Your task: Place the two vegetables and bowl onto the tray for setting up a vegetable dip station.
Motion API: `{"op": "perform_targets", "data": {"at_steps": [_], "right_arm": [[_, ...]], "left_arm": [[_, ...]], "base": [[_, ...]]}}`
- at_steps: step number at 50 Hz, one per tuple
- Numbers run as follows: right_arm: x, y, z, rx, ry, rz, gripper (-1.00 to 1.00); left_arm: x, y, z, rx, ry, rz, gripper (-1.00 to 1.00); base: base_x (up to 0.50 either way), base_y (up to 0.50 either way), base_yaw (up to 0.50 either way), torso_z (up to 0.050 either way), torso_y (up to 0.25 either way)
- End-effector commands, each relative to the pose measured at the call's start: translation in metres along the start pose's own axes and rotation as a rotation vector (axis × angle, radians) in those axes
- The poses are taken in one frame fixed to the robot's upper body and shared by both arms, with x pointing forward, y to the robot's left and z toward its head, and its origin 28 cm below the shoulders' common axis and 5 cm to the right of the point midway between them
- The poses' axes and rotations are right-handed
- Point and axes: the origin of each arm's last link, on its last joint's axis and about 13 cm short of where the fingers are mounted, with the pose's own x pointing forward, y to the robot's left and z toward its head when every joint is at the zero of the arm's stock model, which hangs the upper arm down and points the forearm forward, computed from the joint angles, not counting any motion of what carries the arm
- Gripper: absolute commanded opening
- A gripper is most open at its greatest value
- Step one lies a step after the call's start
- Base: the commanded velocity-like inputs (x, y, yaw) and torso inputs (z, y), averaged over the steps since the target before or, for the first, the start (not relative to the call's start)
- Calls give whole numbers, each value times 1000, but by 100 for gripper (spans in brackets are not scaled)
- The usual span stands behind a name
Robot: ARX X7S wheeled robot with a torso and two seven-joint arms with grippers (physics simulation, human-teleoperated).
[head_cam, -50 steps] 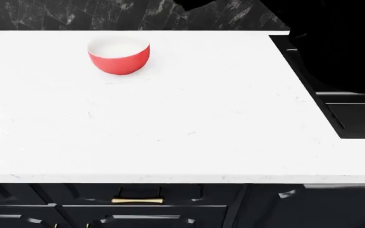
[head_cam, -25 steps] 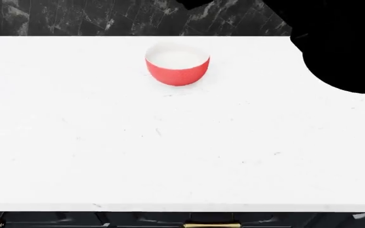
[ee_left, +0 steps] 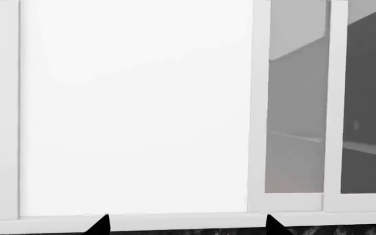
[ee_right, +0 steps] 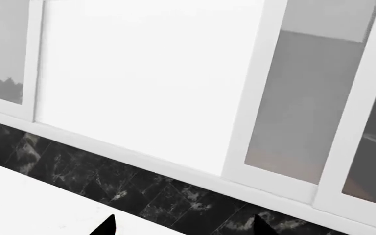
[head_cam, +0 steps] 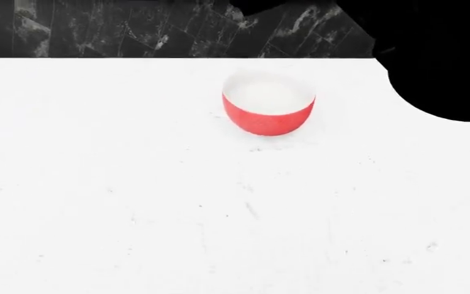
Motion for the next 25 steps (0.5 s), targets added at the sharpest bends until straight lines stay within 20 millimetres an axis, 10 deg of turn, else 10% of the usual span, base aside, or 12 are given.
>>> {"op": "perform_targets", "data": {"at_steps": [1, 25], "right_arm": [[0, -2, -1, 7, 10, -11, 100], [10, -27, -22, 196, 270, -206, 100]], "left_arm": [[0, 0, 0, -2, 1, -4, 100], [1, 3, 3, -8, -3, 16, 100]], "base": [[500, 1, 0, 0, 0], [77, 0, 0, 0, 1]]}}
